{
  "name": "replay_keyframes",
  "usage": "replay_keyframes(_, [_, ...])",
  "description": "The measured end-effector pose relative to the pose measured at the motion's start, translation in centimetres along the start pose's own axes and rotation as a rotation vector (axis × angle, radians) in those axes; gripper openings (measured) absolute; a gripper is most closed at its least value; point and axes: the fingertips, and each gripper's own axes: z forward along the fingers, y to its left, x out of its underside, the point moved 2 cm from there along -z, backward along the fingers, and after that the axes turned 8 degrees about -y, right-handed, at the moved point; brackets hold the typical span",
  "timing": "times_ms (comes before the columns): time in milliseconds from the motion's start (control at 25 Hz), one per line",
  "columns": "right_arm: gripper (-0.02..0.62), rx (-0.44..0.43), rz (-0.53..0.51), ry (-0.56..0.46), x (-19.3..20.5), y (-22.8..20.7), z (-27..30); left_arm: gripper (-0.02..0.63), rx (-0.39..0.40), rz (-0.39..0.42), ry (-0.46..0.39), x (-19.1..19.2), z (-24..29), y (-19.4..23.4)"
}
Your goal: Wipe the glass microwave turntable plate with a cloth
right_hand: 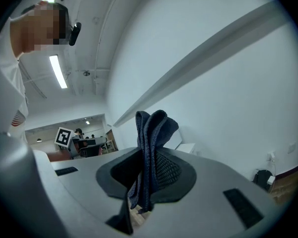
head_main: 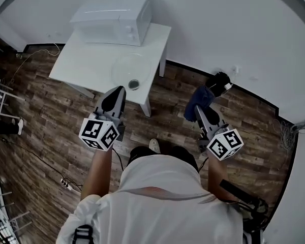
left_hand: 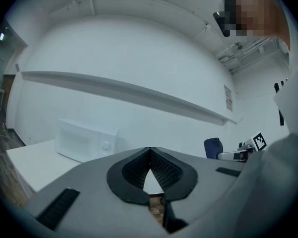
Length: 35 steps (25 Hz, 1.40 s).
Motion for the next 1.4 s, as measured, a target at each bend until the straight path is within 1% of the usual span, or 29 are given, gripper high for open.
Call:
replay_keyframes(160, [0.061, -0.065, 0.025, 0.028, -0.3, -1.5, 4.5, 0.011, -0.060, 0.010, 0.011, -0.1, 1.9, 2.0])
replay_keyframes(240, [0.063, -0.116, 0.034, 0.041, -0.7, -2.3, 7.6, 0.011, -0.106, 0.006, 0.015, -0.3, 2.6, 3.2])
replay_keyframes(400, [0.062, -0.235, 0.046, 0.080, -1.1, -3.6, 13.5, 0.011, -0.225, 0.007, 0.010, -0.5, 3.3, 5.7])
replay_keyframes(520, [0.063, -0.365, 0.058, 0.133, -1.0, -4.6, 18.4, 0.011, -0.366, 0.013, -0.023, -1.3, 3.5, 7.3])
replay_keyframes(560, [0.062, -0.398, 0.062, 0.150, -1.0, -5.1, 20.0, 0.011, -0.400, 0.013, -0.033, -1.4, 3.9, 7.7])
replay_keyframes(760, [0.061, -0.536, 0.075, 0.208, -1.3, -6.7, 26.3, 0.011, -0.519, 0.024, -0.045, -1.4, 6.2, 8.8])
replay_keyframes(920, [0.061, -0.627, 0.094, 0.259, -0.3, -7.1, 29.8, 0.011, -0.612, 0.033, -0.047, -1.2, 6.6, 9.7])
replay_keyframes(1040, [0.061, -0.669, 0.117, 0.290, 0.6, -7.2, 31.7, 0.011, -0.666, 0.026, -0.046, -0.8, 6.5, 10.1])
replay_keyframes(1120, [0.061, -0.689, 0.130, 0.313, 1.3, -6.9, 32.7, 0.011, -0.688, 0.022, -0.044, -0.5, 6.3, 10.4])
replay_keyframes(1240, [0.061, -0.717, 0.127, 0.354, 2.5, -5.6, 34.2, 0.011, -0.703, 0.024, -0.041, -0.2, 6.0, 11.8])
replay_keyframes(1400, [0.061, -0.723, 0.120, 0.427, 4.5, -3.9, 35.7, 0.011, -0.700, 0.003, -0.045, 0.9, 5.6, 14.1])
